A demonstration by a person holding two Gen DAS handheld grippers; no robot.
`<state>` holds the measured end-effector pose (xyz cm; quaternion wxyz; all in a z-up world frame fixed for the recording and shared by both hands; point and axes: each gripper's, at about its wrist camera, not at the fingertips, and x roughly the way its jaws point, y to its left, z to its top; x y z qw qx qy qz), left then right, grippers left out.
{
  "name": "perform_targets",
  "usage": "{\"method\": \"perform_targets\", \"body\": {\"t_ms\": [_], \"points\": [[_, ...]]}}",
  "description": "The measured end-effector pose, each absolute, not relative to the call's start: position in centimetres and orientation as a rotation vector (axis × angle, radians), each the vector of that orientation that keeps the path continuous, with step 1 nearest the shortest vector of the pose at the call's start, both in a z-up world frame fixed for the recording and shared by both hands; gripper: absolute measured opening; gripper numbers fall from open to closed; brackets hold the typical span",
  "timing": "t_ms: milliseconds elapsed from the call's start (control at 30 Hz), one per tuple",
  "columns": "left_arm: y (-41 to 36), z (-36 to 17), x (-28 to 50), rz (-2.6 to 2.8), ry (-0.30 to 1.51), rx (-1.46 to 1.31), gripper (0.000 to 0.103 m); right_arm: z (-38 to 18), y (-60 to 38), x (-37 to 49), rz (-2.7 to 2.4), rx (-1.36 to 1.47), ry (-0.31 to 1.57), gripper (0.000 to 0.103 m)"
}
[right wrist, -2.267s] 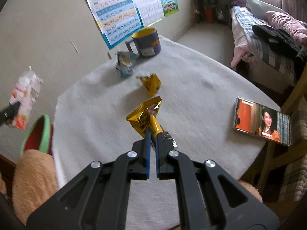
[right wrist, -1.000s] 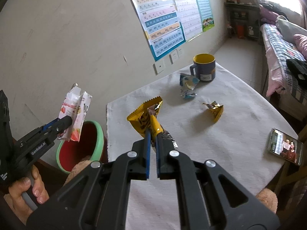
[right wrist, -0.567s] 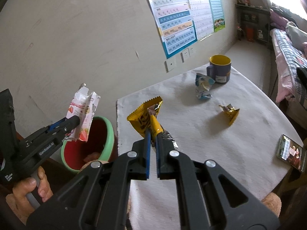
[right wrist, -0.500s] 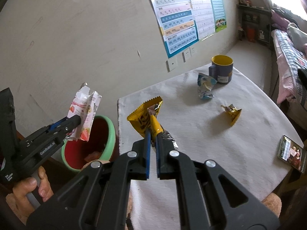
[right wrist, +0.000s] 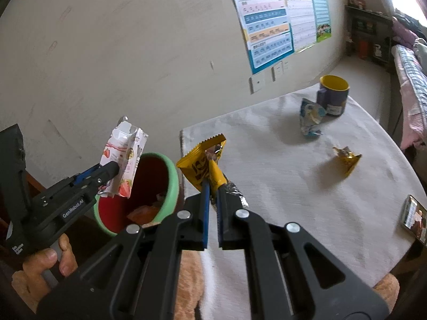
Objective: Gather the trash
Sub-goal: 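Carry the white cartons and gold wrapper over the green bucket with both grippers, then open both grippers to drop the cartons and wrapper into the bucket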
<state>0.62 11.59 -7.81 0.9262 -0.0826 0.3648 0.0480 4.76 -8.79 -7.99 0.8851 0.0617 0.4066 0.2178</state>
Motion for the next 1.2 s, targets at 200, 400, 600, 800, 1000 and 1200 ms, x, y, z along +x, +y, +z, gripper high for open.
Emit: {"method": "perform_targets", "body": {"t_ms": [200, 400, 600, 800, 1000, 1200], "points": [[13.4, -8.9, 0.4, 0.136, 0.768, -0.192, 0.02, -8.2, -6.5, 5.1, 0.494, 0.116, 0.864, 0.006], [15.8, -10.1, 0.0, 0.191, 0.793, -0.215, 0.02, -8.6, -4.1, 5.6, 0.549, 0.123, 0.887, 0.006], [18.4, -11.8, -0.3, 0.255, 0.835, -0.236, 0.021, -9.3, -1.2, 6.5, 0.609, 0.12, 0.926, 0.006], [20.3, -13.1, -0.4, 0.309, 0.862, -0.249, 0.021, -10.4, 1.7, 7.7, 0.669, 0.126, 0.968, 0.006], [21.9, -14.3, -0.6, 0.353, 0.89, -0.263, 0.021, -11.5, 4.3, 8.3, 0.71, 0.097, 1.006, 0.006], [22.4, -14.9, -0.8, 0.365, 0.902, -0.27, 0.021, -12.1, 6.0, 8.2, 0.74, 0.066, 1.023, 0.006]]}}
